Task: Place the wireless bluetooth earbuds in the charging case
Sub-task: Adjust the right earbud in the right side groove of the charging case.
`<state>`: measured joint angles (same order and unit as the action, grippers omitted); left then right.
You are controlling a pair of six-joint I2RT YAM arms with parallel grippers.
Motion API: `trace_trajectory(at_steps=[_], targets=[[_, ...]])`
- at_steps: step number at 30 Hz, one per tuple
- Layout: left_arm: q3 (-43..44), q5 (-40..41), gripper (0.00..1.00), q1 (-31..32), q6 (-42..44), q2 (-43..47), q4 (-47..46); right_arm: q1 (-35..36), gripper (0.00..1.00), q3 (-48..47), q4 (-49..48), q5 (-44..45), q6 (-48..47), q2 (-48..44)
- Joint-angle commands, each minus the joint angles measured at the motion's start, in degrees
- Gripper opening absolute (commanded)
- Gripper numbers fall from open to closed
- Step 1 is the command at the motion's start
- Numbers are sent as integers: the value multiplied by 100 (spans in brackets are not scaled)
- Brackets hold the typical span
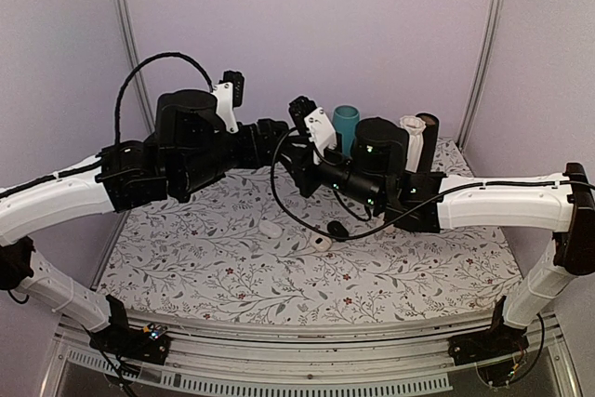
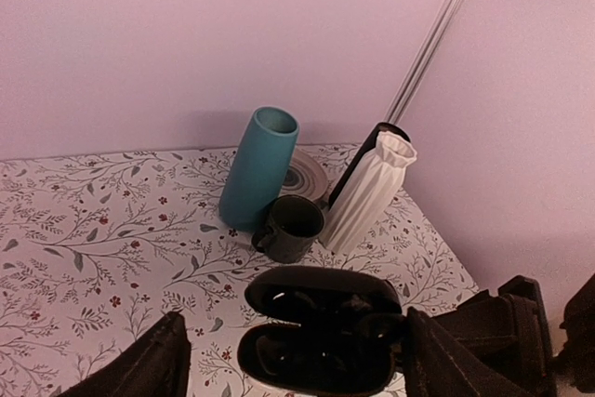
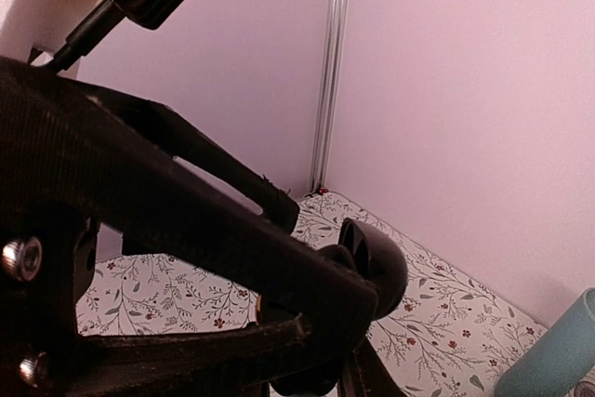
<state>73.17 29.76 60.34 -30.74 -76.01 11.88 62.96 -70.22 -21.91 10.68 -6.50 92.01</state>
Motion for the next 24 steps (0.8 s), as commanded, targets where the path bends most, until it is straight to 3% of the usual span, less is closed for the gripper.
trace_trajectory(at_steps=[1, 24], targets=[[-87, 156, 78, -174, -57, 166, 68, 41, 3, -187, -178, 99, 26, -34], [-146, -3, 79, -172, -87, 218, 147, -174, 3, -89, -190, -122, 328, -139]])
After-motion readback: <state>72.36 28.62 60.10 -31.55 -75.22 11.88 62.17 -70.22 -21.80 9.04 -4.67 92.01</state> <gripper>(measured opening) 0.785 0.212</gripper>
